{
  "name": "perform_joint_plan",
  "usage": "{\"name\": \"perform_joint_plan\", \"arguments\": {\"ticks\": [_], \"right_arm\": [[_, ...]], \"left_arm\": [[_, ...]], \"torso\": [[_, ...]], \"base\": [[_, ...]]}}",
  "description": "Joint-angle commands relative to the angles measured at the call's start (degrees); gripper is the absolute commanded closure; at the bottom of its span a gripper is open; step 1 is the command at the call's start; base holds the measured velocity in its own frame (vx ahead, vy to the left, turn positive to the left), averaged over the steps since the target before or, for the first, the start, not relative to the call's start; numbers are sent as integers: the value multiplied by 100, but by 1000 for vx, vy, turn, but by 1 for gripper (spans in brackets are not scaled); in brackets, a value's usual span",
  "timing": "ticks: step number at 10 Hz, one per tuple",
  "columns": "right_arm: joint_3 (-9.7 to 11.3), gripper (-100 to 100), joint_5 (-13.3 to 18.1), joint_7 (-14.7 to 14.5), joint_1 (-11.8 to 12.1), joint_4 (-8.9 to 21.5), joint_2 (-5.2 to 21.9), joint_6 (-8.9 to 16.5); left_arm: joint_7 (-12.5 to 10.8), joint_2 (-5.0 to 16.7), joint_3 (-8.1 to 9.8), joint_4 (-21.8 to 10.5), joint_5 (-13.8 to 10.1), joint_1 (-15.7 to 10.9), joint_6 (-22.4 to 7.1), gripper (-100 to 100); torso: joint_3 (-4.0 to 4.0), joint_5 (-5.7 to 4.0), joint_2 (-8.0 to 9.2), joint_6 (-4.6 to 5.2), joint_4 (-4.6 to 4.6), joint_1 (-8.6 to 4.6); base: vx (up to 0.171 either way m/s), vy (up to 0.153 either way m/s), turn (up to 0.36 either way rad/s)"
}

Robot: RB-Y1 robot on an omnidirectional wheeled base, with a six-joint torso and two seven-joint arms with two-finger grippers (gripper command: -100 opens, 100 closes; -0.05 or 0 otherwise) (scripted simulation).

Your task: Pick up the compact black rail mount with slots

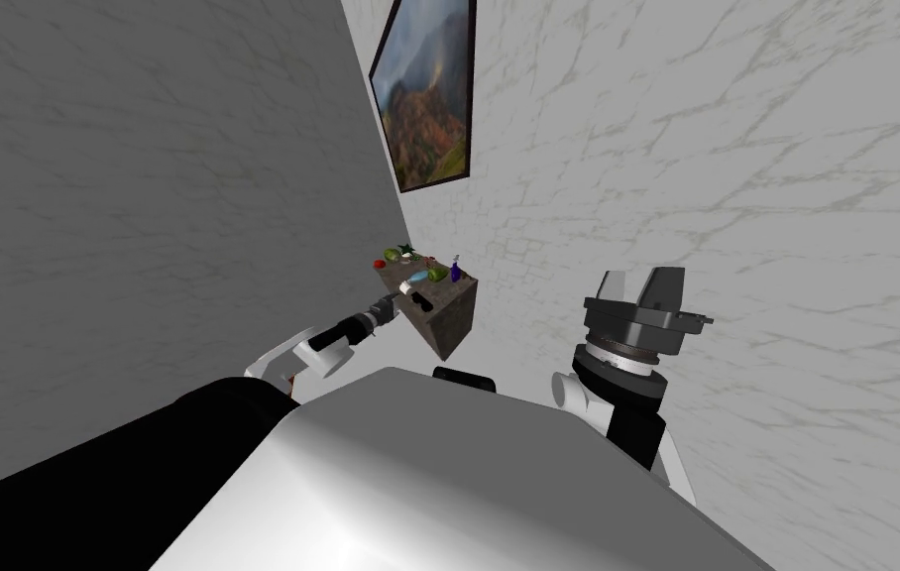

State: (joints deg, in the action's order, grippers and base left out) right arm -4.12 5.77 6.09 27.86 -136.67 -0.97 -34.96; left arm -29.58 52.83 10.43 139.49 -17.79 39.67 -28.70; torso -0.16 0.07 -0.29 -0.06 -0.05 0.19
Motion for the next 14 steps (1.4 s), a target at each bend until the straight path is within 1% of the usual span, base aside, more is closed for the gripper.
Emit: {"name": "perform_joint_plan", "arguments": {"ticks": [1,2,3,4,5,6,7,8,9,10,11,13,14], "right_arm": [[0,0,0,0,0,0,0,0],[0,0,0,0,0,0,0,0],[0,0,0,0,1,0,0,0],[0,0,0,0,0,0,0,0],[0,0,0,0,1,0,0,0],[0,0,0,0,0,0,0,0],[0,0,0,0,1,0,0,0],[0,0,0,0,0,0,0,0],[0,0,0,0,1,0,0,0],[0,0,0,0,0,0,0,0],[0,0,0,0,1,0,0,0],[0,0,0,0,1,0,0,0],[0,0,0,0,1,0,0,0]], "left_arm": [[-79,262,4,-6,-146,65,-286,-100],[-79,262,4,-6,-146,65,-442,-100],[-128,478,2,-33,-273,139,-610,-100],[-128,478,2,-33,-273,139,-723,-100],[-169,686,-4,-63,-400,214,-914,-100],[-169,686,-4,-63,-400,214,-992,-100],[-202,885,-12,-96,-527,287,-1195,-100],[-202,885,-12,-96,-527,287,-1246,-100],[-226,1074,-23,-131,-654,359,-1472,-100],[-242,1251,-36,-168,-778,429,-1621,-100],[-242,1253,-36,-168,-778,429,-1711,-100],[-254,1573,-67,-247,-1017,561,-2065,-100],[-254,1573,-67,-247,-1017,561,-2111,-100]], "torso": [[0,0,0,0,0,0],[-2,-1,-3,3,-1,-1],[-2,0,-3,-3,-1,-2],[-4,-1,-8,2,-2,-3],[-5,-1,-8,-2,-2,-3],[-7,-1,-12,2,-3,-4],[-7,-1,-11,-3,-3,-4],[-9,-2,-15,1,-4,-5],[-8,-1,-14,-3,-3,-6],[-9,-2,-15,1,-4,-9],[-14,-2,-24,0,-5,-6],[-18,-2,-31,0,-7,-7],[-21,-1,-37,1,-9,-5]], "base": [[9,22,-264],[9,23,-115],[22,15,-233],[18,19,-140],[28,14,-223],[27,18,-121],[37,14,-212],[30,13,-128],[36,5,-236],[67,14,-304],[66,16,-102],[81,15,-265],[68,18,-77]]}}
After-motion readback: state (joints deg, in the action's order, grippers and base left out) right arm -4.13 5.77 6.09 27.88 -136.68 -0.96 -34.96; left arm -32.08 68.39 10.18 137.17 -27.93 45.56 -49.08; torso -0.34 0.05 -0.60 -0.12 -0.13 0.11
